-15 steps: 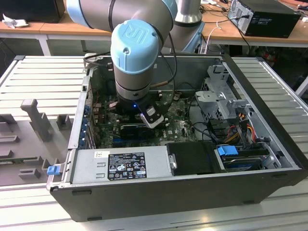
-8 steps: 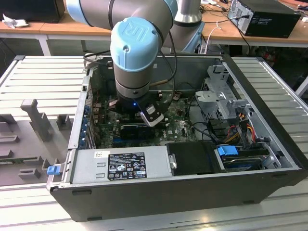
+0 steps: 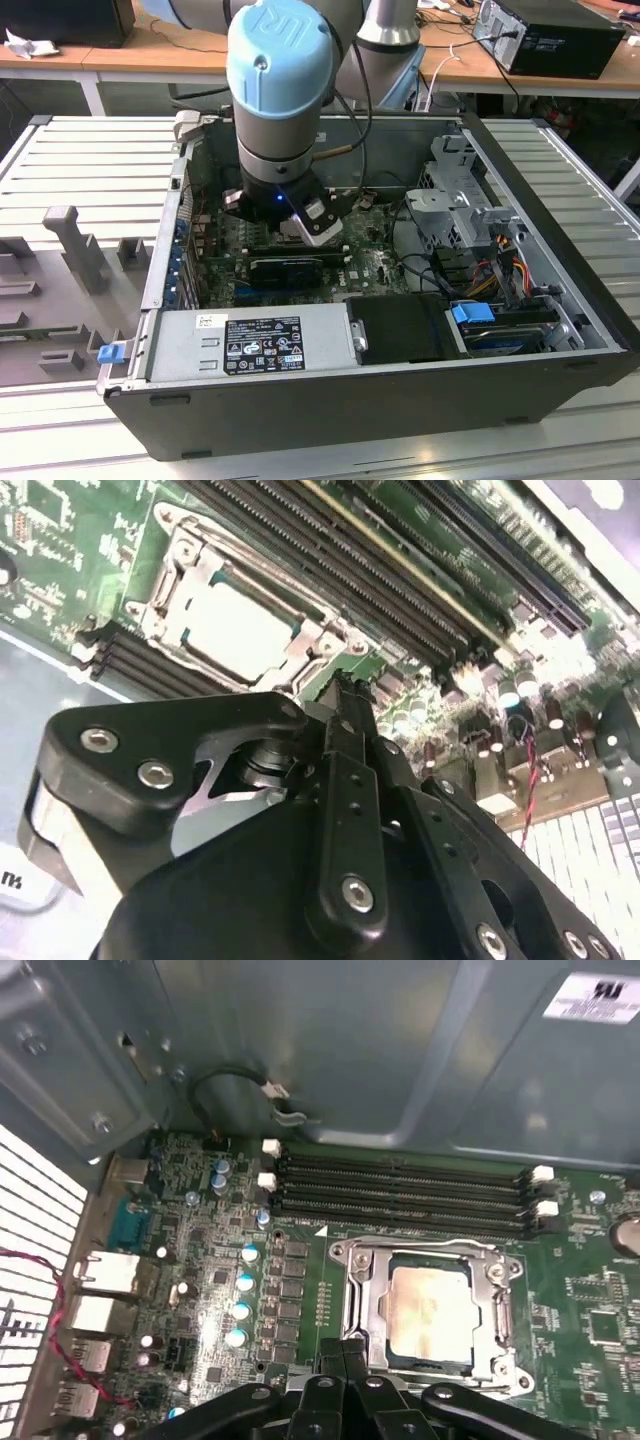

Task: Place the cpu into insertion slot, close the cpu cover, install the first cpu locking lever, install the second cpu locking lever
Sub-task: 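Install the second cpu locking lever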

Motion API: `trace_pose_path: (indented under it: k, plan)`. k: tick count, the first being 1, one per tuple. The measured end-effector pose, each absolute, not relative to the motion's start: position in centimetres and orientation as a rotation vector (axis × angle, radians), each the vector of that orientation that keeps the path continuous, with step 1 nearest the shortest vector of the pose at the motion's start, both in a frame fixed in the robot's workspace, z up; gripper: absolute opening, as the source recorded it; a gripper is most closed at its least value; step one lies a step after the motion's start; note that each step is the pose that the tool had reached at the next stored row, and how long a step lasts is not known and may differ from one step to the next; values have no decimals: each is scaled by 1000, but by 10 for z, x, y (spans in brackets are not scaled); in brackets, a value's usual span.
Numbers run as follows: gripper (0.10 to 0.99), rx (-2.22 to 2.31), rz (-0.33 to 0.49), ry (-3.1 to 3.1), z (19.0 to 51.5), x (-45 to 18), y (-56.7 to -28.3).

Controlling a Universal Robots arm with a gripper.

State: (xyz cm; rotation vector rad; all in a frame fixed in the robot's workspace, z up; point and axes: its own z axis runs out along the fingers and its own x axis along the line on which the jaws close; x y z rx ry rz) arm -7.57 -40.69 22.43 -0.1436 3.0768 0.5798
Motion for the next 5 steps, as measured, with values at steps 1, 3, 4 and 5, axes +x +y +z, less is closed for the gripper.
trace_pose_path:
  k: [1,3,4,5]
  plan:
    - [106,-143,580,3077,227,-76,-407]
    - [106,-143,580,3077,228,-76,-407]
    - [106,-143,580,3077,228,-76,-407]
    - [106,-143,580,3077,228,-76,-407]
